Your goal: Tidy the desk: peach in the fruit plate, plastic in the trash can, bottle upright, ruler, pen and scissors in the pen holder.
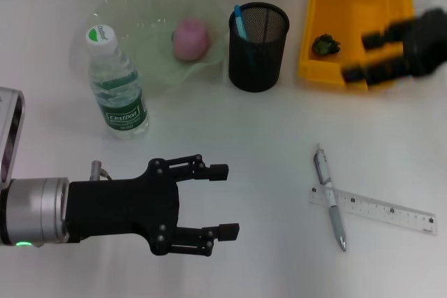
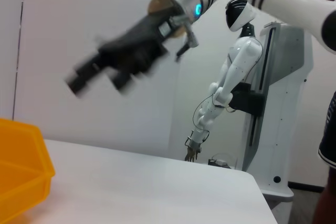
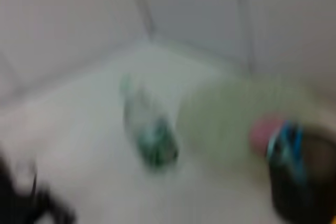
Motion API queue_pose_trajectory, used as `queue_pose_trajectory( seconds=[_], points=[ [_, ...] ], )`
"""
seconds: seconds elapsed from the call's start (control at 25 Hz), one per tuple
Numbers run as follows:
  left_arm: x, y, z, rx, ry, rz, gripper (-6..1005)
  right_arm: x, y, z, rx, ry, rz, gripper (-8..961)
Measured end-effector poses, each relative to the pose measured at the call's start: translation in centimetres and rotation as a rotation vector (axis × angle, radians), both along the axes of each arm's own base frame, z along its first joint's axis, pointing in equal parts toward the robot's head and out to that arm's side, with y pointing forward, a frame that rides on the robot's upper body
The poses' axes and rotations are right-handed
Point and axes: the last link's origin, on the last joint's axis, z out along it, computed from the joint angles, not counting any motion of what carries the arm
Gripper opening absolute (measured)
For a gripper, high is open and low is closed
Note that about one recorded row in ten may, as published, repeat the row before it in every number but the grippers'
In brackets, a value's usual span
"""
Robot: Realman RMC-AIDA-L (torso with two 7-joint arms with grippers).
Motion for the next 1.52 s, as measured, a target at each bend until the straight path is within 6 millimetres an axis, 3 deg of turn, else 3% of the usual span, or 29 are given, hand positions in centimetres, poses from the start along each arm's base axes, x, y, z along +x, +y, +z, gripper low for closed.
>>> queue_pose_trajectory(
  seconds=[0.12, 0.32, 0.68, 1.52],
  points=[
    [-0.3, -0.2, 0.1, -0.004, 0.002, 0.012, 829, -0.1, -0.4, -1.3, -0.129, -0.138, 0.071, 825],
    [-0.4, -0.4, 0.1, -0.005, 0.003, 0.018, 829, 0.1, -1.0, -5.2, -0.257, -0.339, 0.193, 824],
    [-0.4, -0.4, 0.1, -0.012, 0.0, 0.03, 829, 0.6, -1.5, -10.2, -0.354, -0.486, 0.261, 823],
    [-0.5, -0.4, 0.0, -0.017, 0.001, 0.038, 829, 1.8, -1.2, -14.6, -0.351, -0.561, 0.3, 821]
  ],
)
